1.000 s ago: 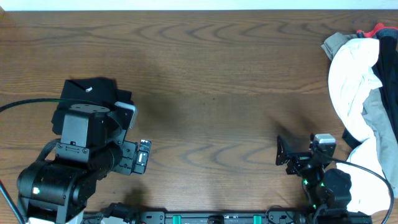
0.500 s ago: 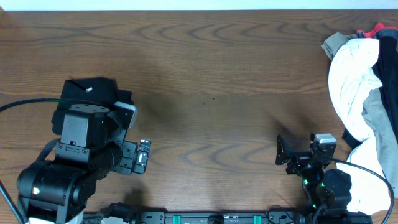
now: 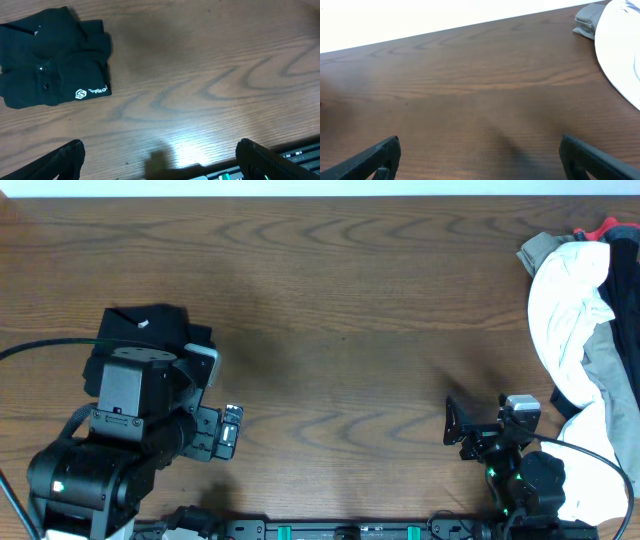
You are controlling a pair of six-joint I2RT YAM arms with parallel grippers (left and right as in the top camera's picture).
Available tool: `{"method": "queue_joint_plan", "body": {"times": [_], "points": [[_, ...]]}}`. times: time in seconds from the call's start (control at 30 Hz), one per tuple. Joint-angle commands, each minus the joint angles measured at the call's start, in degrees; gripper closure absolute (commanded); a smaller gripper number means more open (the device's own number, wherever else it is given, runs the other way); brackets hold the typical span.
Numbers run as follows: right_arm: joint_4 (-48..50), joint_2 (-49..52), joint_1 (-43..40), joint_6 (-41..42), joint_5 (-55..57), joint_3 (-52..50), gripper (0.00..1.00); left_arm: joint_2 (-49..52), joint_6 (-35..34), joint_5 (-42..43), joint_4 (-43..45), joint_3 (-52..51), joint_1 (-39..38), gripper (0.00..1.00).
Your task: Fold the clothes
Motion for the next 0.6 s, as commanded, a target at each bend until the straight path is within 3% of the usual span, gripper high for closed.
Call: {"method": "queue_joint_plan", "body": {"times": [0.0,0.1,0.27,0.37,0.57], "points": [[0.11,-0.50,-0.42,0.90,0.35,-0.52,0.01,-2.29,-0.33,-4.72,0.24,0.87,-0.46,0.02],[0.11,-0.50,-0.42,0.90,0.35,-0.52,0.01,-5.66,-0.26,-4.96,3.04,0.04,-0.04,0.02],[0.11,-0.50,-0.42,0.90,0.35,-0.52,0.01,-13.00,1.73,-2.54,18.49,-6.14,3.87,0.02],[0.11,-0.50,-0.42,0.90,0.35,-0.52,0.01,-17.00,5.16,2.25,25.46,-11.93,6.67,0.02],[0.11,-0.50,-0.42,0.90,0.35,-0.52,0.01,-26.36,5.29,4.94,37.24,-26.45,8.66,0.02]]}}
